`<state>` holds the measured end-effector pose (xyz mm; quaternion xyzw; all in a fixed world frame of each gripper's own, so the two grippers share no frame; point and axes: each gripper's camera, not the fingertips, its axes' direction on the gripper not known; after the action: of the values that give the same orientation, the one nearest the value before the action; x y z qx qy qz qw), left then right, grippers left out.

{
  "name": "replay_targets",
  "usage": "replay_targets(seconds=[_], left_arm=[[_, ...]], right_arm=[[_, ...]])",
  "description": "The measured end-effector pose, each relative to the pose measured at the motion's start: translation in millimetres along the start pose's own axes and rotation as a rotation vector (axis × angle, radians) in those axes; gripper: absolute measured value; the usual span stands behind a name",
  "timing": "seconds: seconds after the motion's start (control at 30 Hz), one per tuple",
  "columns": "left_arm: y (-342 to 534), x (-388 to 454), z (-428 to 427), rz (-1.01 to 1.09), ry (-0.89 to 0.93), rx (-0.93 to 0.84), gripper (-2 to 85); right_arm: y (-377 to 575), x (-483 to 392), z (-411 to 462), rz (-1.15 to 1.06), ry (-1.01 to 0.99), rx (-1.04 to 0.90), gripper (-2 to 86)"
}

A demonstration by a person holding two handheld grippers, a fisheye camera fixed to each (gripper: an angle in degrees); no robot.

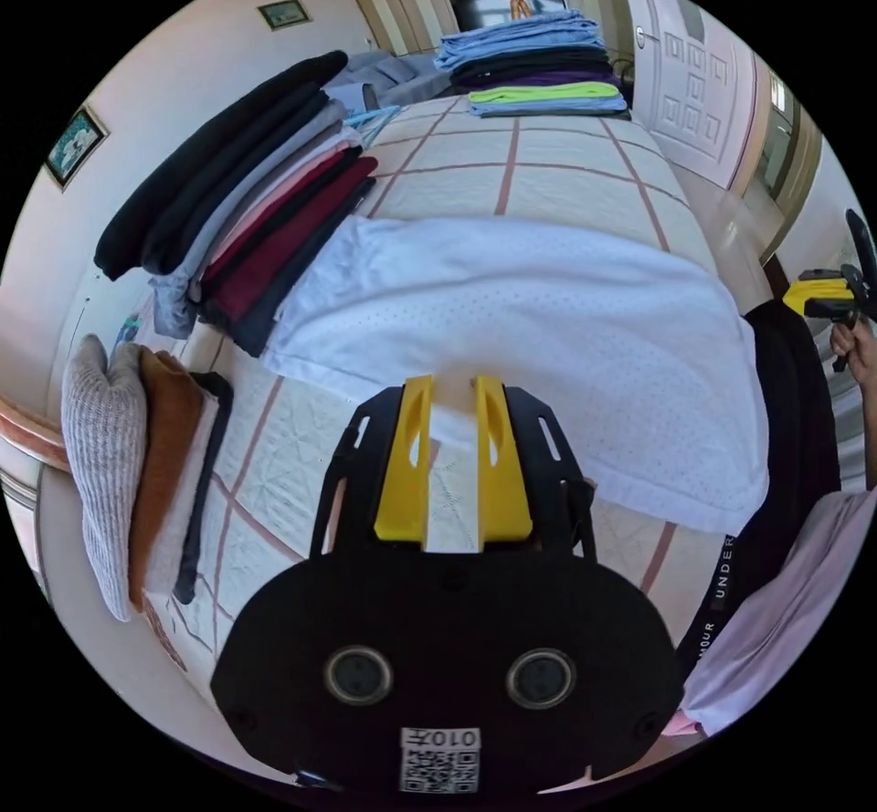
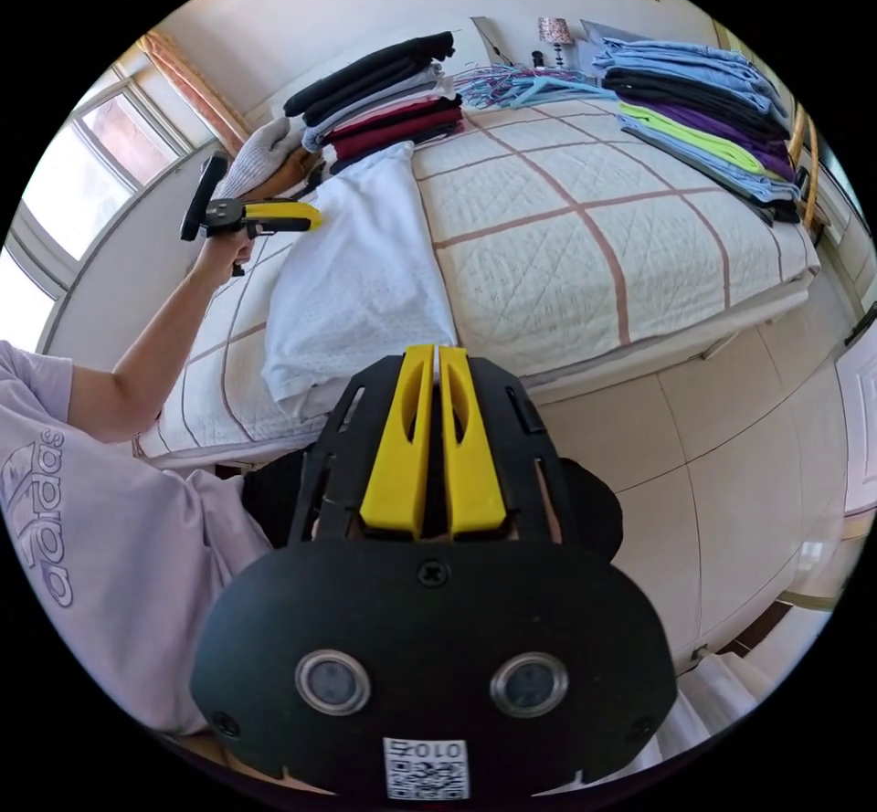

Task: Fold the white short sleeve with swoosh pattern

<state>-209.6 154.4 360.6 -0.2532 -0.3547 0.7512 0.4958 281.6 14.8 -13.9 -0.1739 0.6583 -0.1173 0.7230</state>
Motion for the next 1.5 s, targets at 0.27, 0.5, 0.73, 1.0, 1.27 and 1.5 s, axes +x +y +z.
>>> replay_targets(seconds=[0.27,0.5,0.73,1.0,1.27,1.5], left_arm=[[22,-5,-61,-0.112,-0.022,0.021,8.7],[28,73,-106,0.127,0.010,0.032,9.4],[92,205,-232,0.679,-0.082,0.420,12.9],[114,295,-208,1.077,-0.302,0.336,15.2],[110,293,-201,1.001,-0.409,0.364,7.9],[76,194,-246,0.662,-0.020,0.390,3.3]], right_arm=[[24,-20,4,-0.023,-0.005,0.002,3.3],[43,-43,21,-0.095,0.044,-0.009,3.2],[63,-52,24,-0.113,0.030,-0.024,3.6],[95,-77,25,-0.112,-0.030,0.010,4.2],[139,-82,27,-0.091,0.009,-0.005,4.0],[165,-111,32,-0.341,0.238,0.037,7.3]])
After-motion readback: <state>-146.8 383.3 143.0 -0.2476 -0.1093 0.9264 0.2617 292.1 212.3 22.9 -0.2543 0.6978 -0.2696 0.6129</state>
